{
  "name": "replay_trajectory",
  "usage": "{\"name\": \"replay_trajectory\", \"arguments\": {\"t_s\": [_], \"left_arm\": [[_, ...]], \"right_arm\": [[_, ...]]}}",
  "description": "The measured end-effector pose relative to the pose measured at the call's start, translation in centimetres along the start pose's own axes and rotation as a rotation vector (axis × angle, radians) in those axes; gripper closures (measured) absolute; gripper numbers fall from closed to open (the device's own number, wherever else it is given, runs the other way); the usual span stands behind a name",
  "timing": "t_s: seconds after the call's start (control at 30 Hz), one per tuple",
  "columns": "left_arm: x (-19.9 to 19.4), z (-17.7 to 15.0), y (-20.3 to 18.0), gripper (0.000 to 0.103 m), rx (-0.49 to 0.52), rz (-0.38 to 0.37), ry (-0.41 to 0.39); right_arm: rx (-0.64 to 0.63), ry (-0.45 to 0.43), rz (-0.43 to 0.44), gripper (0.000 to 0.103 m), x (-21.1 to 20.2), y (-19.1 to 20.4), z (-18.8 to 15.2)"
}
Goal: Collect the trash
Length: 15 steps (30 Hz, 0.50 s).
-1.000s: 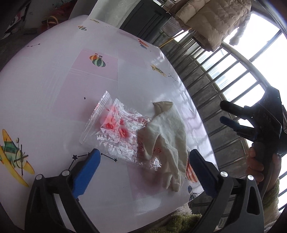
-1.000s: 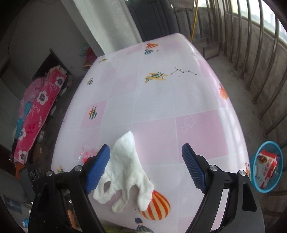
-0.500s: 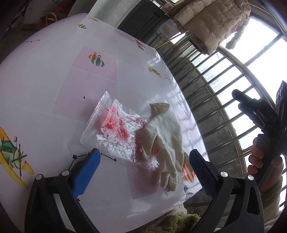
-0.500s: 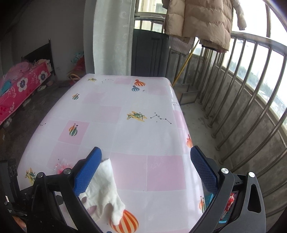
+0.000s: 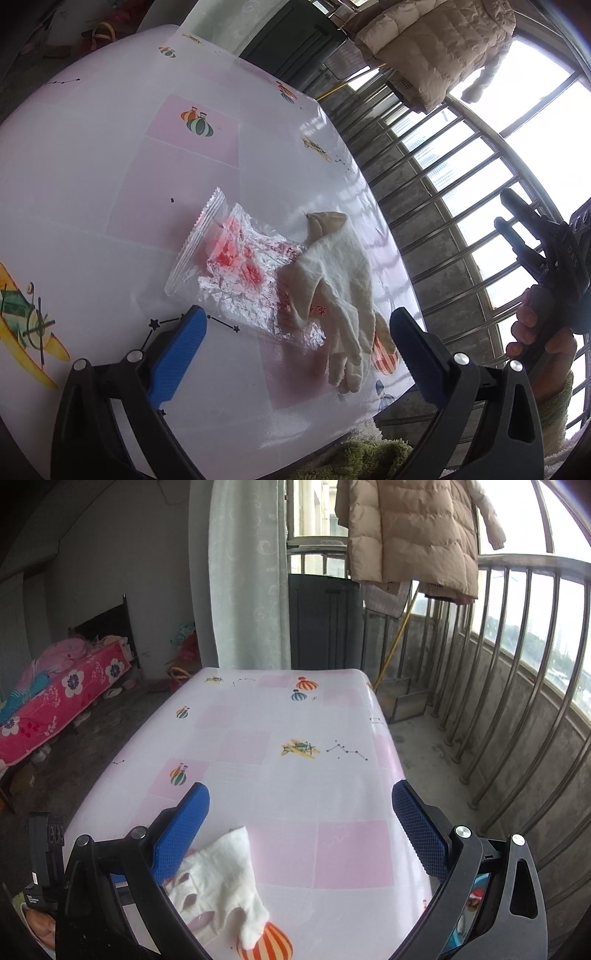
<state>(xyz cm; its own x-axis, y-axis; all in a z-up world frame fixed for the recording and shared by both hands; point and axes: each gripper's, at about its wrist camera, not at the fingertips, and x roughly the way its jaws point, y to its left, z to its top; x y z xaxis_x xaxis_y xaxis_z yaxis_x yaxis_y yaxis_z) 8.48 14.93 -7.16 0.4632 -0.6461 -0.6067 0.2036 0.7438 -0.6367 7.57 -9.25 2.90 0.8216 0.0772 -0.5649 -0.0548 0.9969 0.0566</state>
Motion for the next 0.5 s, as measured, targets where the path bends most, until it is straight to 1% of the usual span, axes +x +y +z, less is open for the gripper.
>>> {"name": "replay_trajectory", "arguments": {"t_s": [0.13, 0.23, 0.27, 0.3, 0.33, 0.37, 0.4, 0.43, 0.5], "left_arm": [[-0.4, 0.0, 0.1, 0.006, -0.020, 0.013, -0.013], [-1.3, 0.0, 0.6, 0.007, -0.045, -0.013, -0.055], [-1.8, 0.1, 0.9, 0.008, -0.053, -0.022, -0.075], [-2.1, 0.2, 1.1, 0.012, -0.057, -0.026, -0.092], [-2.5, 0.3, 1.2, 0.015, -0.060, -0.026, -0.107], [-2.7, 0.4, 1.4, 0.017, -0.064, -0.021, -0.118], [-2.8, 0.6, 1.6, 0.021, -0.070, -0.016, -0.122], [-2.7, 0.8, 1.8, 0.027, -0.078, -0.004, -0.117], [-2.3, 1.0, 2.3, 0.033, -0.104, 0.020, -0.105]], "right_arm": [[0.096, 0.100, 0.059, 0.008, 2.0, -0.7, -1.7], [0.128, 0.175, 0.122, 0.010, 3.7, -0.4, -3.1], [0.122, 0.192, 0.133, 0.016, 4.1, 0.1, -3.7], [0.113, 0.209, 0.145, 0.021, 4.6, 0.6, -4.1], [0.104, 0.229, 0.165, 0.023, 5.1, 1.0, -4.5], [0.095, 0.250, 0.191, 0.029, 5.7, 1.5, -4.8], [0.086, 0.270, 0.217, 0.035, 6.2, 2.1, -5.2], [0.073, 0.285, 0.244, 0.036, 6.7, 2.7, -5.6], [0.041, 0.309, 0.290, 0.045, 7.4, 4.0, -6.3]]}}
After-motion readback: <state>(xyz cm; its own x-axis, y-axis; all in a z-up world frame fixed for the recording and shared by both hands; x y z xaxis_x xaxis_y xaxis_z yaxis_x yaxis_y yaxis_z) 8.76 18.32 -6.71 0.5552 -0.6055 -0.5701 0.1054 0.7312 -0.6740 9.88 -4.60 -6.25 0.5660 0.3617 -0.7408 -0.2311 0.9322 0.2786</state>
